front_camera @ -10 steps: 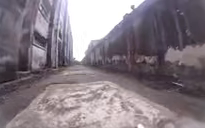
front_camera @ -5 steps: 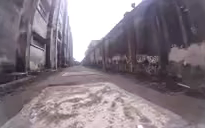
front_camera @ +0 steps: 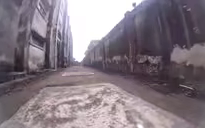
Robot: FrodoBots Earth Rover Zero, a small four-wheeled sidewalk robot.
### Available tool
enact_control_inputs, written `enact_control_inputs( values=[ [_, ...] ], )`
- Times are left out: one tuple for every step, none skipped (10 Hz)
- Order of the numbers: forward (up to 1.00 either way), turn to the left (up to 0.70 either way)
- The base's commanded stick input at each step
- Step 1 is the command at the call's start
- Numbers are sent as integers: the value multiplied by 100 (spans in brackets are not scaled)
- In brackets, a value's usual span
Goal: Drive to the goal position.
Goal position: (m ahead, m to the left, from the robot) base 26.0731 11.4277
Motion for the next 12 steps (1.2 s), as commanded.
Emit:
enact_control_inputs(
  values=[
    [70, 0],
    [70, 0],
    [70, 0],
    [70, 0],
    [70, -9],
    [70, -28],
    [70, -29],
    [70, -24],
    [70, -34],
    [70, -30],
    [70, -22],
    [70, 0]
  ],
)
